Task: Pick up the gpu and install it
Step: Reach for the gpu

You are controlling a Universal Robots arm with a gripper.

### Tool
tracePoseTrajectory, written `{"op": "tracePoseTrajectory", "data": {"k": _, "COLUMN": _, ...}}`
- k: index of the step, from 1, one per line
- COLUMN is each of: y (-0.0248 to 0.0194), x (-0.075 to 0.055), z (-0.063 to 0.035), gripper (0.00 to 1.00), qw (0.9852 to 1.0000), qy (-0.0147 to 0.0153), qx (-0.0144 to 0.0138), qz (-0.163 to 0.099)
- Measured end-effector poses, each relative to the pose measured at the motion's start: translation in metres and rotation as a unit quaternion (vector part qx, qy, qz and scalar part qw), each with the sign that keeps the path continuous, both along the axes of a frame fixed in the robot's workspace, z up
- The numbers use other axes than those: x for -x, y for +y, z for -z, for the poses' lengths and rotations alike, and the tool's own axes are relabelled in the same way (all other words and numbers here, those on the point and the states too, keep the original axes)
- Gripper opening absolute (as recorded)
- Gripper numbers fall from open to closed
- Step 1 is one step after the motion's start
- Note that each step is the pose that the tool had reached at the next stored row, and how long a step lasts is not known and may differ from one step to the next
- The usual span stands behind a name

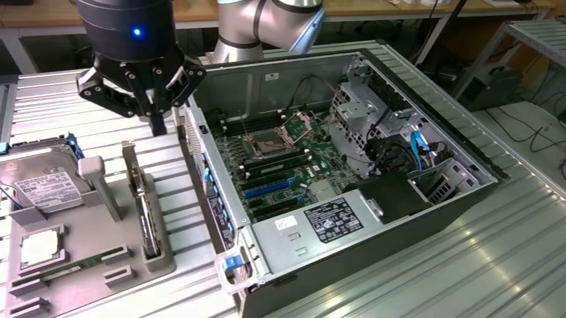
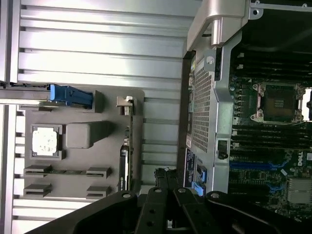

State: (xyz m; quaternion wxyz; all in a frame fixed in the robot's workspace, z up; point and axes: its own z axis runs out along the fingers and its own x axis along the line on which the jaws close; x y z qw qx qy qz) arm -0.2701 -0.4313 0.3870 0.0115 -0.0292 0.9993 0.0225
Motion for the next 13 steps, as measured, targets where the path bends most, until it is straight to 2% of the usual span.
{"op": "tracePoseTrajectory", "data": {"k": 13, "y": -0.0073, "x": 0.021, "z": 0.0010, "gripper": 0.11, "qw": 1.0000, "qy": 0.0000, "qx": 0.0000, "qz": -0.002}}
